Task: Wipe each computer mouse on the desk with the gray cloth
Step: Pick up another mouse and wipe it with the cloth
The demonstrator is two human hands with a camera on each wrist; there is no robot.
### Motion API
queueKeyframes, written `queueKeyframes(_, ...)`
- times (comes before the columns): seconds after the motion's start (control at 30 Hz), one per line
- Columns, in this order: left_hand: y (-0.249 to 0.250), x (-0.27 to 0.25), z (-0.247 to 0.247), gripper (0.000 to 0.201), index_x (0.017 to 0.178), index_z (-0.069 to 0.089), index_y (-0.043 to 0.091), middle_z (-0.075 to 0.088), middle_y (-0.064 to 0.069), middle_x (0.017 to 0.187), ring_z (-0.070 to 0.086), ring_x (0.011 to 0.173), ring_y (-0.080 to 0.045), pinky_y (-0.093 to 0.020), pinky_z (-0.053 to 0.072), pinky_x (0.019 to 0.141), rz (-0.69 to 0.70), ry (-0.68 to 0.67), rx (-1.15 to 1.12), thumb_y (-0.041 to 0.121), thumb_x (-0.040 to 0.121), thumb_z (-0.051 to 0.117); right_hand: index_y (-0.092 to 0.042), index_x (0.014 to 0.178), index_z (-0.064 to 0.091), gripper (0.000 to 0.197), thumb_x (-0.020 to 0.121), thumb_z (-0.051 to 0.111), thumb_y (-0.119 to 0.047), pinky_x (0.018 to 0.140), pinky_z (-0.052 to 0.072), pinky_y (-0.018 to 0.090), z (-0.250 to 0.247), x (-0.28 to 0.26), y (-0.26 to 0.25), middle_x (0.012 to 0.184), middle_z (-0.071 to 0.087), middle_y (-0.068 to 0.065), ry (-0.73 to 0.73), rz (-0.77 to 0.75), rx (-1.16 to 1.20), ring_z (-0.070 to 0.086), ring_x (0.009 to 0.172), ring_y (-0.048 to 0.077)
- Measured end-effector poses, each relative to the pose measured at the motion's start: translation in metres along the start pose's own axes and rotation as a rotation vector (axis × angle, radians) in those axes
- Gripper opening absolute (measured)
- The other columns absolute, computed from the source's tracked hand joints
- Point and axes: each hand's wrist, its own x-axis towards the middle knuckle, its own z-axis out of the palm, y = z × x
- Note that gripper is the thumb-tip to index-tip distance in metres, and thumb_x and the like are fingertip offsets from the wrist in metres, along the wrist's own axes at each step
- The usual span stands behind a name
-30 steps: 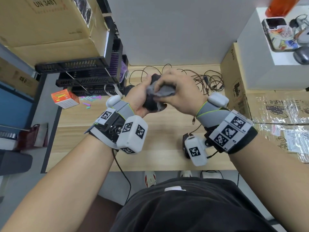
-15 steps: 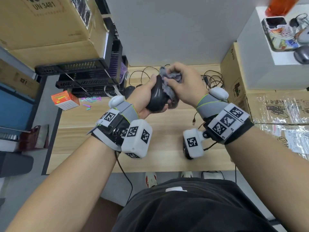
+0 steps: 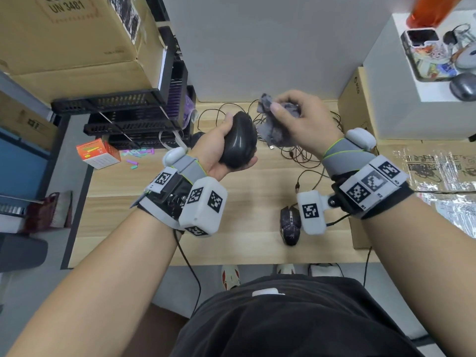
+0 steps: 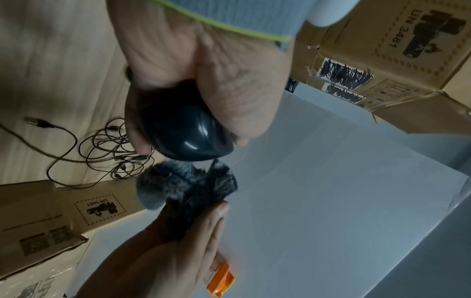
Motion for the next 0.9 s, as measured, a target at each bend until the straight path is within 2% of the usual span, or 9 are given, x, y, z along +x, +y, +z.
queueKeyframes(0.07,0.000,0.002,0.003,0.064,0.133,0.060,0.013,0.068,-0.012,0.118,0.065,0.100,-0.029,-0.045,0.055,0.089,-0.003,-0.038,0.021,0.064,0.099,0.041,-0.030,0.080,0.063,0.016,0.086,0.056,-0.044,0.072,0.055,0.037,0.005,-0.007,-0.017,0.084,0.065,-0.002,-0.102,-0.034,0.119,0.064,0.078,0.020)
queueKeyframes(0.13,0.001,0.002,0.007,0.062,0.120,0.064,0.018,0.068,-0.009,0.107,0.064,0.090,-0.024,-0.037,0.052,0.082,0.005,-0.063,0.042,0.068,0.100,0.032,-0.031,0.087,0.064,0.007,0.086,0.061,-0.037,0.074,0.054,0.034,0.013,-0.014,-0.024,0.089,0.064,-0.004,-0.199,-0.135,0.096,0.063,0.079,0.016)
queueKeyframes(0.2,0.003,0.001,0.009,0.058,0.115,0.063,0.021,0.068,-0.006,0.096,0.063,0.078,-0.021,-0.031,0.052,0.070,0.017,-0.053,0.067,0.067,0.100,0.031,-0.026,0.102,0.061,0.022,0.082,0.067,-0.034,0.074,0.050,0.030,0.019,-0.015,-0.023,0.091,0.060,-0.009,-0.189,-0.211,0.020,0.059,0.076,0.011)
queueKeyframes(0.27,0.000,0.001,0.009,0.057,0.118,0.063,0.019,0.068,-0.007,0.095,0.064,0.075,-0.022,-0.032,0.054,0.064,0.042,-0.037,0.123,0.066,0.100,0.036,-0.024,0.109,0.062,0.031,0.081,0.071,-0.032,0.076,0.051,0.032,0.019,-0.009,-0.018,0.091,0.061,-0.007,-0.096,-0.137,0.034,0.060,0.076,0.014)
queueKeyframes(0.37,-0.004,-0.002,0.013,0.059,0.121,0.063,0.014,0.067,-0.008,0.094,0.064,0.076,-0.026,-0.034,0.055,0.057,0.065,-0.006,0.164,0.064,0.100,0.040,-0.022,0.100,0.070,0.017,0.084,0.069,-0.028,0.087,0.050,0.037,0.018,-0.006,-0.014,0.094,0.068,-0.005,-0.001,-0.080,-0.028,0.063,0.088,0.016)
queueKeyframes(0.53,0.001,-0.003,0.011,0.054,0.112,0.059,0.019,0.067,-0.006,0.086,0.064,0.061,-0.018,-0.026,0.054,0.051,0.041,0.004,0.034,0.064,0.101,0.033,-0.028,0.088,0.069,0.012,0.077,0.072,-0.030,0.075,0.047,0.027,0.026,-0.013,-0.018,0.081,0.061,-0.017,-0.164,-0.237,-0.009,0.055,0.074,0.003)
queueKeyframes(0.63,0.000,-0.005,0.007,0.069,0.129,0.061,0.011,0.068,-0.011,0.098,0.066,0.071,-0.024,-0.031,0.055,0.057,0.058,0.001,0.117,0.068,0.097,0.038,-0.027,0.087,0.065,0.008,0.082,0.072,-0.026,0.081,0.051,0.035,0.023,-0.005,-0.011,0.079,0.061,-0.016,-0.048,-0.099,0.015,0.057,0.077,0.009)
queueKeyframes(0.8,0.002,-0.008,0.011,0.061,0.121,0.059,0.017,0.062,-0.012,0.093,0.061,0.069,-0.023,-0.026,0.053,0.054,0.046,-0.028,0.068,0.067,0.098,0.035,-0.019,0.089,0.069,0.011,0.080,0.071,-0.026,0.072,0.041,0.019,0.026,-0.015,-0.020,0.084,0.057,-0.010,-0.069,-0.281,-0.046,0.050,0.072,0.001)
queueKeyframes(0.9,-0.002,-0.008,0.008,0.061,0.114,0.060,0.013,0.064,-0.011,0.089,0.061,0.066,-0.024,-0.030,0.053,0.055,0.071,-0.032,0.143,0.066,0.099,0.034,-0.028,0.085,0.066,0.005,0.082,0.070,-0.026,0.070,0.043,0.024,0.022,-0.009,-0.018,0.076,0.059,-0.016,-0.092,-0.174,-0.010,0.054,0.070,0.004)
